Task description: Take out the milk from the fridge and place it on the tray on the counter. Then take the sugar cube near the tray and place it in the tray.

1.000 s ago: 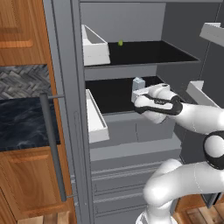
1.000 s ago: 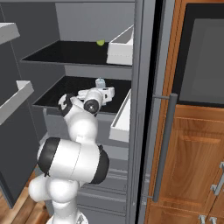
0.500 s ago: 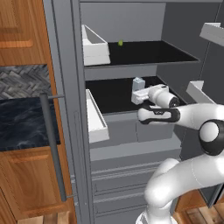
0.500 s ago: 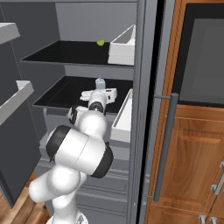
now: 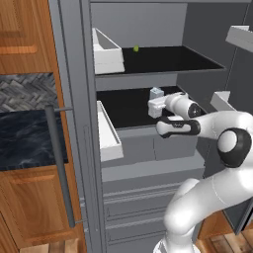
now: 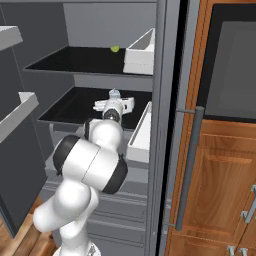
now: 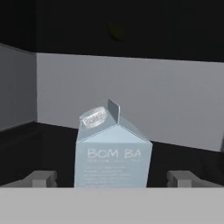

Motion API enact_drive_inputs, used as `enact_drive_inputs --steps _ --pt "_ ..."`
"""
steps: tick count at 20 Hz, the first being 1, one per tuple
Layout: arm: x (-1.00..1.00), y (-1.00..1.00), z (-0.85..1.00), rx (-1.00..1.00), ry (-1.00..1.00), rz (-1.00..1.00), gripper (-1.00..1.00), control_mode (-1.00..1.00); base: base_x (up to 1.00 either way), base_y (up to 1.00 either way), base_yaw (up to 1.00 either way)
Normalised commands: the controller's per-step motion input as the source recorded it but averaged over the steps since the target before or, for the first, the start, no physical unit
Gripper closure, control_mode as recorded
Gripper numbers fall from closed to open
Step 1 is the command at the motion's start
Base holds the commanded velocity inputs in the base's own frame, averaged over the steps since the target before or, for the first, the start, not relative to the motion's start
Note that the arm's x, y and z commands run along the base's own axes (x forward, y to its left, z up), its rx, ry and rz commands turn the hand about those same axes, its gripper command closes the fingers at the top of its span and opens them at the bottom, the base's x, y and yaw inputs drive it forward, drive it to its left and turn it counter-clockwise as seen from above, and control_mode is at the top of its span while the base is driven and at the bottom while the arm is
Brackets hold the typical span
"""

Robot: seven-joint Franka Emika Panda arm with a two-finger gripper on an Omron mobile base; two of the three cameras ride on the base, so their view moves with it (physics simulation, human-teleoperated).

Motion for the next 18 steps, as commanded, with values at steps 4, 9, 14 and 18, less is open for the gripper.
enact_drive_inputs --steps 4,9,14,18 --pt "0.18 0.04 0.0 0.02 0.01 0.0 -1.0 -1.0 0.0 0.0 0.0" --pt "0.06 0.0 0.0 0.03 0.01 0.0 -1.0 -1.0 0.0 0.0 0.0" --pt "0.11 0.01 -0.03 0.0 0.01 0.0 -1.0 -1.0 0.0 0.0 0.0" --pt "0.14 0.0 -0.1 0.0 0.0 0.03 -1.0 -1.0 0.0 0.0 0.0"
